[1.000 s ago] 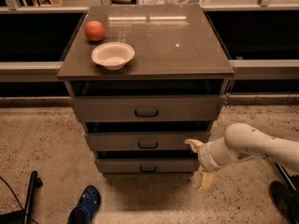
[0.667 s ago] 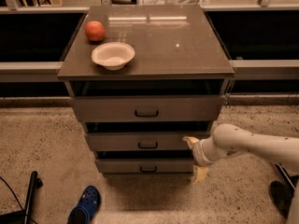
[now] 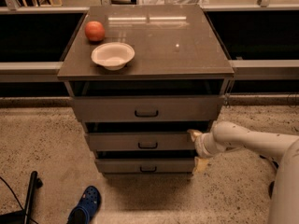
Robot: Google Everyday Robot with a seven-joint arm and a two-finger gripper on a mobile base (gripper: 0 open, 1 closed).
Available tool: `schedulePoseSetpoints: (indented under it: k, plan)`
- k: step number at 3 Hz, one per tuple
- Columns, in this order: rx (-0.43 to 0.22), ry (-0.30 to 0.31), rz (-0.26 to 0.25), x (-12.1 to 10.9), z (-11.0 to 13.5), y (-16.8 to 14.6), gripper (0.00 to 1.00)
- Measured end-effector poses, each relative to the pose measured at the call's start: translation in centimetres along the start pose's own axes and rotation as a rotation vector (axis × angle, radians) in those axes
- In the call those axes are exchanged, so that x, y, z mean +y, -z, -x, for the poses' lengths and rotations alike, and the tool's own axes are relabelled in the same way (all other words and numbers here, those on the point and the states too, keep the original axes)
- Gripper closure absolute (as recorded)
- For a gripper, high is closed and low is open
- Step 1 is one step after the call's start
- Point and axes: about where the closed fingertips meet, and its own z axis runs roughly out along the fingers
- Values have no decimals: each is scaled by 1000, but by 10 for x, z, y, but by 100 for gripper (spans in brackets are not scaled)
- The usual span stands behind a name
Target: Open middle drawer
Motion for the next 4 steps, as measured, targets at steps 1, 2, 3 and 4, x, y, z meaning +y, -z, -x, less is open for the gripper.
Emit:
schedulePoseSetpoints:
  k: [1,2,3,4]
  plan:
    - [9,-3,-22,-22,-14,-5,0]
    - [8,-18,-21,-41,-26,-15,0]
    - [-17,-48,-17,-54,-38,-28,17]
    - [-29,-63,-10,-58,-42,-42,21]
